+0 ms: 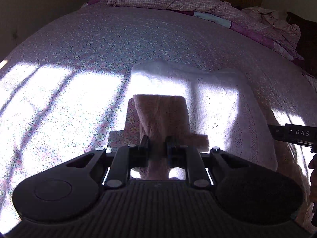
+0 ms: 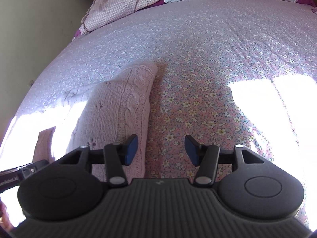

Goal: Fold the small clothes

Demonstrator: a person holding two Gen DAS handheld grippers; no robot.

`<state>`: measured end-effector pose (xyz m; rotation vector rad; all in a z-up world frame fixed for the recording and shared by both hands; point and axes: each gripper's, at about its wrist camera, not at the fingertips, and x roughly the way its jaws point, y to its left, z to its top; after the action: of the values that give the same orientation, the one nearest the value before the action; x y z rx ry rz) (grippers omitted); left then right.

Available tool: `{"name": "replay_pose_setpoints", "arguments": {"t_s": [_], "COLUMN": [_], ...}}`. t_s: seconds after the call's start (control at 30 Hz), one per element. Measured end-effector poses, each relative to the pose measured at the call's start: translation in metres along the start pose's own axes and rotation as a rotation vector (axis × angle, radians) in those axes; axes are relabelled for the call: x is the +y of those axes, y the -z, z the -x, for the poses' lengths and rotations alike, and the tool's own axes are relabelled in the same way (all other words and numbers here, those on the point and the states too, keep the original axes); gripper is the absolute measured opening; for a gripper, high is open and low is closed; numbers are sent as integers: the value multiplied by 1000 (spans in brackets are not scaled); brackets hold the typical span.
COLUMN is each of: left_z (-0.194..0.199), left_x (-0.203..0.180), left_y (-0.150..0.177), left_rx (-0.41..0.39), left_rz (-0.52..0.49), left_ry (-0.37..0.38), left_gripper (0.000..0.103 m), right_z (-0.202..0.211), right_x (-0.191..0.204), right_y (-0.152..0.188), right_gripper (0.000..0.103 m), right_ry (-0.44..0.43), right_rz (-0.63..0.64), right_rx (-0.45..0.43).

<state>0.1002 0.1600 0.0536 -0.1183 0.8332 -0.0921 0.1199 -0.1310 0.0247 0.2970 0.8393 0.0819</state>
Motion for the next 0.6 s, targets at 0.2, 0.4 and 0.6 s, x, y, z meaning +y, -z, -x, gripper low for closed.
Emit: {"name": "replay_pose_setpoints", "arguments": {"t_s": [0.2, 0.4, 0.6], "left_z": [13, -4, 9], "left_x": [6, 33, 40], "left_y": [-13, -2, -15], "left_rx": [-2, 73, 57], "left_rz": [-20, 77, 125], "left_ry": [-61, -43, 27], "left_gripper": [15, 16, 36], "right_z": [12, 7, 17], "right_x": [3, 6, -5], "right_y": [6, 15, 6], "right_gripper": [56, 56, 57], "right_ry": [-65, -73, -149], "right_rz": [-21, 6, -62], "right_rx": [18, 15, -13]}}
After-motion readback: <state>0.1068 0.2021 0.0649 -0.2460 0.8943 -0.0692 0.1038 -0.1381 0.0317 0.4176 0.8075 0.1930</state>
